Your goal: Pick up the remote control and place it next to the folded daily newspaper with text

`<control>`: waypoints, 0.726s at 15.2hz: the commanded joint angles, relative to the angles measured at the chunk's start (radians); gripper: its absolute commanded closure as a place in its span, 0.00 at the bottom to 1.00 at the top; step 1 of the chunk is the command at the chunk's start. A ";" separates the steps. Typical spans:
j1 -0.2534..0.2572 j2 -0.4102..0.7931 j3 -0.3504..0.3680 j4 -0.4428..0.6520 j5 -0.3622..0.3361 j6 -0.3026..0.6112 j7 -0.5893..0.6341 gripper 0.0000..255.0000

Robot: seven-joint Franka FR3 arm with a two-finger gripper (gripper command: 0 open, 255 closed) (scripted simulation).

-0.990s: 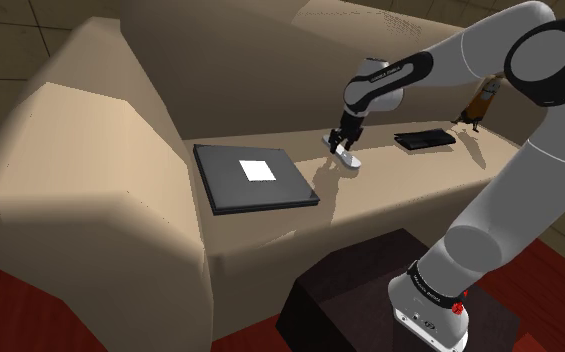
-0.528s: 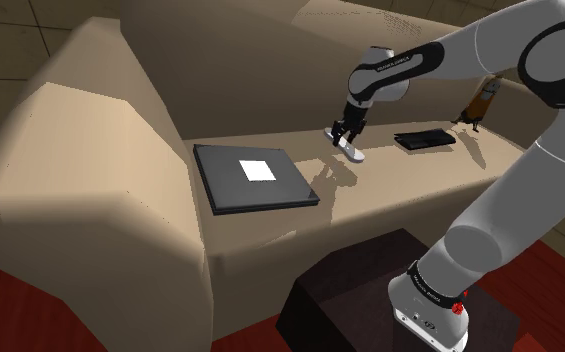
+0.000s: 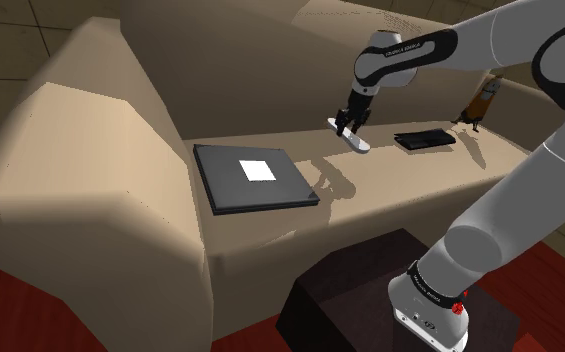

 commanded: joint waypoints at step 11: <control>-0.044 -0.069 -0.049 0.025 -0.020 -0.091 -0.084 1.00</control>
